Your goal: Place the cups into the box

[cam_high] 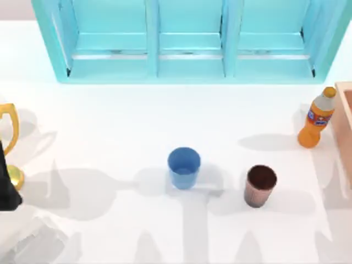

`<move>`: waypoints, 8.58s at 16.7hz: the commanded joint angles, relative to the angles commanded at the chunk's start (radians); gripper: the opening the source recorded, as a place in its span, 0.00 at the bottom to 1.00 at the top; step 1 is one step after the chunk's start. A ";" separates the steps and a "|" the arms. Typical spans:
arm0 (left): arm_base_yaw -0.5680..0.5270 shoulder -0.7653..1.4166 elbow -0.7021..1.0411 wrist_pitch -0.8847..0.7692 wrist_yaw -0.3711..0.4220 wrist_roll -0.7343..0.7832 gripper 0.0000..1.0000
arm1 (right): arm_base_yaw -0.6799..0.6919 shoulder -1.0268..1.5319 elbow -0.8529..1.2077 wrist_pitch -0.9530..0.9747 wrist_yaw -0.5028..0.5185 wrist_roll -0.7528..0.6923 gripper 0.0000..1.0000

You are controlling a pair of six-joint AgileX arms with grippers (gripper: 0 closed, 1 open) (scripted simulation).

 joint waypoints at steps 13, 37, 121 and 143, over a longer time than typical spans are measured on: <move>0.000 0.000 0.000 0.000 0.000 0.000 1.00 | 0.218 0.682 0.594 -0.511 0.000 0.212 1.00; 0.000 0.000 0.000 0.000 0.000 0.000 1.00 | 0.538 1.800 1.477 -1.253 0.000 0.552 1.00; 0.000 0.000 0.000 0.000 0.000 0.000 1.00 | -0.385 1.432 1.049 -1.186 0.051 -0.377 0.00; 0.000 0.000 0.000 0.000 0.000 0.000 1.00 | -0.385 1.432 1.049 -1.186 0.051 -0.377 1.00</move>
